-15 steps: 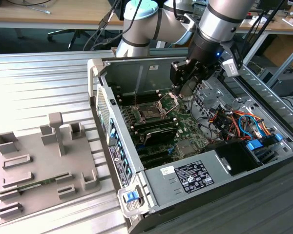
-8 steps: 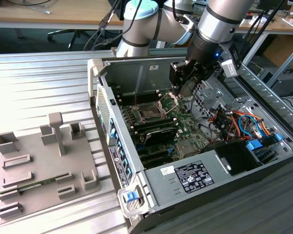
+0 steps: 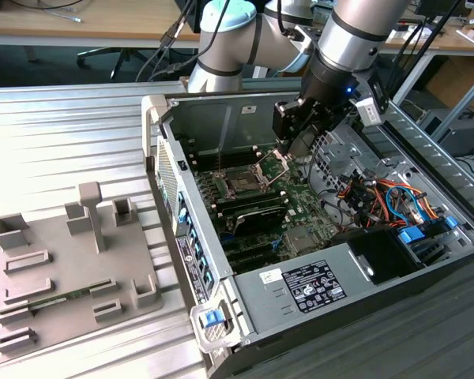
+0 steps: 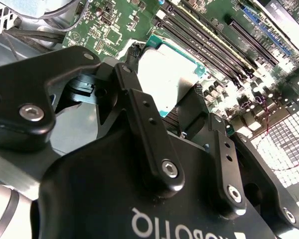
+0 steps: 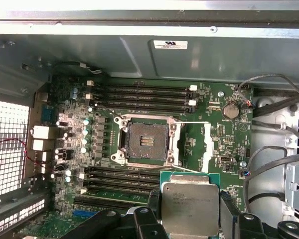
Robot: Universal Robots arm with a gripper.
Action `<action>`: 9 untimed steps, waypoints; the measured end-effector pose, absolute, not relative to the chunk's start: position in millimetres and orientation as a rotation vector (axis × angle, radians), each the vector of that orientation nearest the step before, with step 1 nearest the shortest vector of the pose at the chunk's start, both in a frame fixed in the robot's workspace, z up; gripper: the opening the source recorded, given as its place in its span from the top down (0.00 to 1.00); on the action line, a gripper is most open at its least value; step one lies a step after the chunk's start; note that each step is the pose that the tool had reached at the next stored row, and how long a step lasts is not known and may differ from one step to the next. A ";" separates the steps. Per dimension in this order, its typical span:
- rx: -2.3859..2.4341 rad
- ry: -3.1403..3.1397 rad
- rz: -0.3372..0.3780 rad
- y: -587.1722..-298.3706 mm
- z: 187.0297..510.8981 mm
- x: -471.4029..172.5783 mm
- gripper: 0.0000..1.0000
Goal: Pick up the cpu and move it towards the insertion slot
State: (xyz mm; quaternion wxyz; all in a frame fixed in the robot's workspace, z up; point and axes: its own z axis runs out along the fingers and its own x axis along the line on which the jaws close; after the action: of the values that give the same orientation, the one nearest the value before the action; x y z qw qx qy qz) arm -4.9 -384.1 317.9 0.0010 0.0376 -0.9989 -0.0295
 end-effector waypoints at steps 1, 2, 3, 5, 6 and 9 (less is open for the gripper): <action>0.118 -3.136 -0.092 -383.9 317.7 -4.9 0.45; 0.118 -3.136 -0.093 -383.5 317.1 -4.9 0.45; 0.118 -3.136 -0.092 -383.4 316.8 -4.9 0.45; 0.118 -3.136 -0.093 -383.0 316.2 -4.9 0.45; 0.118 -3.136 -0.093 -382.8 315.9 -4.9 0.45; 0.118 -3.136 -0.093 -382.0 314.6 -4.9 0.45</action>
State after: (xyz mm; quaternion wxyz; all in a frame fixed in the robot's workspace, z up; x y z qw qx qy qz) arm -4.9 -382.0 314.6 0.0010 0.0376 -0.9989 -0.0295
